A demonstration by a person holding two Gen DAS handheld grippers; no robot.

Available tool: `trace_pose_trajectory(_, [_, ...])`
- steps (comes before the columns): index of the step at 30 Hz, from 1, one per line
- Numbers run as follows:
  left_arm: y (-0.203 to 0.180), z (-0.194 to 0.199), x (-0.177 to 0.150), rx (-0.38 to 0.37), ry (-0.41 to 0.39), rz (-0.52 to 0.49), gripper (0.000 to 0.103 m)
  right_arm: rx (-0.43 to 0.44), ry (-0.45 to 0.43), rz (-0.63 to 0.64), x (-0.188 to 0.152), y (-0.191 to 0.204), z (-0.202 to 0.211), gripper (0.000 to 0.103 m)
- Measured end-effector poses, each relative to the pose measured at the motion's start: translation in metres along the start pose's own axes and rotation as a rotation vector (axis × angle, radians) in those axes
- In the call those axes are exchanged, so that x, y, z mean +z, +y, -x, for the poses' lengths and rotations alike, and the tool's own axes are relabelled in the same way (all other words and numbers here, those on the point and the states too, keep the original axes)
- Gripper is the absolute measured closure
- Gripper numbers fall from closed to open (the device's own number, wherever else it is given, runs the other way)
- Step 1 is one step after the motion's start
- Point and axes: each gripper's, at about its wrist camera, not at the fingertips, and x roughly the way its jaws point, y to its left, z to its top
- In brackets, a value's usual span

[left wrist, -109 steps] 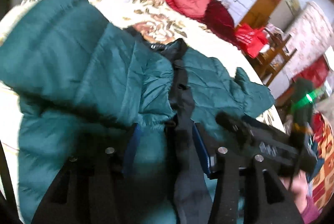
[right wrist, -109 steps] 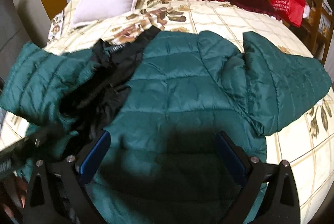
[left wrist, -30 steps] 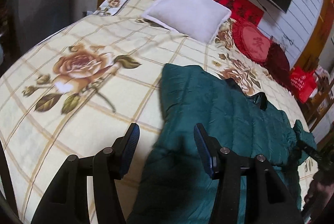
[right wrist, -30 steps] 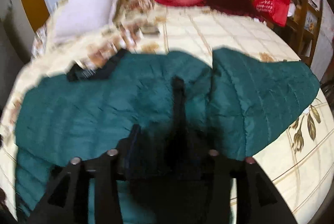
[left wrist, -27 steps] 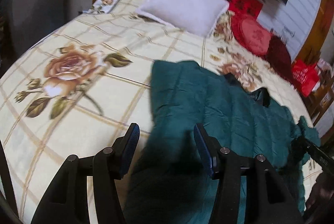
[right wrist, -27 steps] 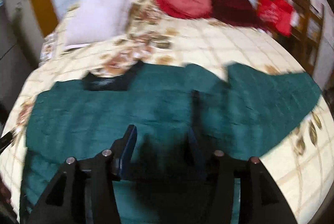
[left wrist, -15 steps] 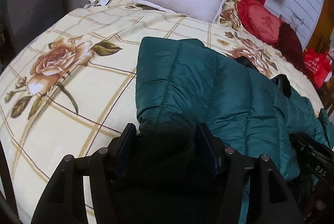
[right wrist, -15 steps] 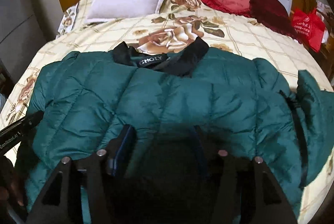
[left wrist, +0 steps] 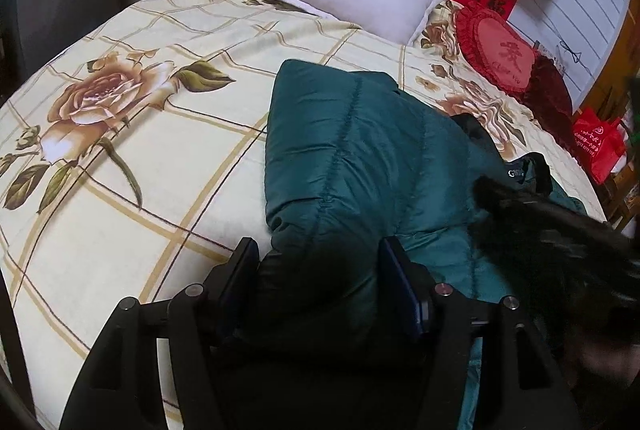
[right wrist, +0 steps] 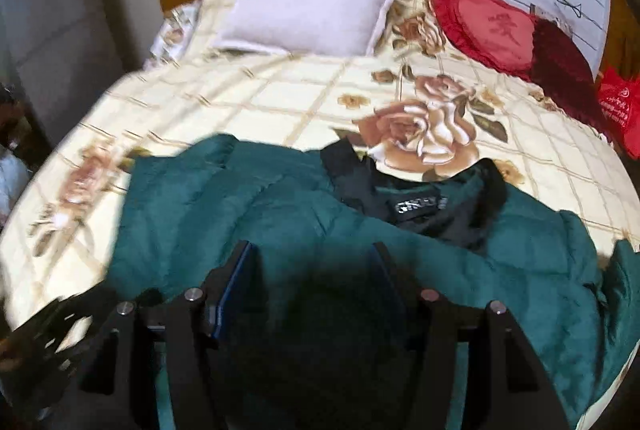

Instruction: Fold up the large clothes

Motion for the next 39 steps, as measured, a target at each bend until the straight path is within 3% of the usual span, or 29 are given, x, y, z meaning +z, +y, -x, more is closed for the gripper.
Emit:
trace_pose_trajectory(7, [-0.003, -0.001, 0.000, 0.011, 0.005, -0.013, 0.032, -0.019, -0.004, -0.023, -0.004, -0.008, -0.028, 0.041])
trace_pose_trajectory(12, [-0.005, 0.000, 0.000, 0.021, 0.001, -0.020, 0.031, 0.013, 0.002, -0.024, -0.012, -0.026, 0.015, 0.042])
trace_pose_trajectory(17, [-0.008, 0.001, -0.001, 0.046, -0.013, -0.037, 0.031, -0.098, -0.018, -0.063, -0.050, -0.090, 0.067, 0.040])
trace_pose_trajectory(20, [-0.011, 0.002, -0.002, 0.064, -0.024, -0.052, 0.030, -0.174, 0.045, -0.117, -0.070, -0.129, 0.060, 0.040])
trace_pose_trajectory(22, [-0.012, 0.003, -0.003, 0.079, -0.035, -0.066, 0.030, -0.112, 0.072, -0.138, -0.084, -0.142, 0.048, 0.040])
trace_pose_trajectory(25, [-0.015, 0.009, -0.005, 0.101, -0.056, -0.082, 0.030, -0.120, 0.046, -0.110, -0.087, -0.138, 0.051, 0.040])
trace_pose_trajectory(31, [-0.030, 0.038, -0.014, 0.112, -0.079, -0.145, 0.030, -0.105, -0.022, -0.187, -0.091, -0.146, 0.089, 0.039])
trace_pose_trajectory(34, [-0.044, 0.057, -0.024, 0.074, -0.069, -0.162, 0.030, -0.124, 0.068, -0.170, -0.100, -0.152, 0.074, 0.039])
trace_pose_trajectory(39, [-0.087, 0.092, -0.038, -0.025, -0.110, -0.206, 0.030, -0.042, -0.017, -0.209, -0.109, -0.159, 0.111, 0.038])
